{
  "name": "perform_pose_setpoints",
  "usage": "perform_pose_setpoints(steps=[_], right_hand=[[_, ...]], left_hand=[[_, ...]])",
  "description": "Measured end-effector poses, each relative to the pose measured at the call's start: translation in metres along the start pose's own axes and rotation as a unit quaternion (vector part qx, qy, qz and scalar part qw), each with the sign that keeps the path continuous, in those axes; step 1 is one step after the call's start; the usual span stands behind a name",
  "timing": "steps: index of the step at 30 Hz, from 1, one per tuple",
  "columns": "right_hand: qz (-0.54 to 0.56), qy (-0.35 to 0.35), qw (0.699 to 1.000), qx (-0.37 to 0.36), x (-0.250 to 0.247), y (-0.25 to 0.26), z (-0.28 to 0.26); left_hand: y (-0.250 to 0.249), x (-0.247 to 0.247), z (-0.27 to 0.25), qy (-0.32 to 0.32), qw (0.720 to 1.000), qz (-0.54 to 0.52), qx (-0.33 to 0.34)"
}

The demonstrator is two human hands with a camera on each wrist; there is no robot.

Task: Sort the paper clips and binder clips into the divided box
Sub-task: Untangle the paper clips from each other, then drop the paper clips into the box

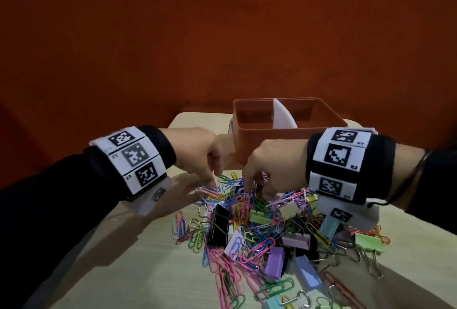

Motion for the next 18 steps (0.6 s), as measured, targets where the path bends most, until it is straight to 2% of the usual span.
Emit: perform_pose_setpoints(steps=[5, 8, 13, 18], right_hand=[[-0.072, 0.007, 0.995, -0.068, -0.003, 0.021, 0.006], [-0.098, 0.016, 0.991, -0.088, -0.002, 0.026, 0.012], [-0.076, 0.038, 0.993, -0.086, 0.002, 0.028, 0.019], [-0.042, 0.037, 0.995, -0.084, 0.004, 0.025, 0.017]], left_hand=[[0.003, 0.013, -0.001, 0.03, 0.999, 0.02, -0.005], [0.0, 0.015, 0.0, 0.022, 0.999, 0.033, 0.004], [-0.001, 0.017, 0.003, 0.008, 0.998, 0.041, 0.036], [0.001, 0.017, 0.001, 0.006, 0.999, 0.002, 0.048]])
Point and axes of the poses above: each hand's wrist, its own z-axis towards the middle knuckle, its own x-axis out of the palm, y = z × x, the point moved 1 cm from there along z, towards the middle knuckle, and after that the axes turned 3 degrees about -y, right-handed, at the moved point
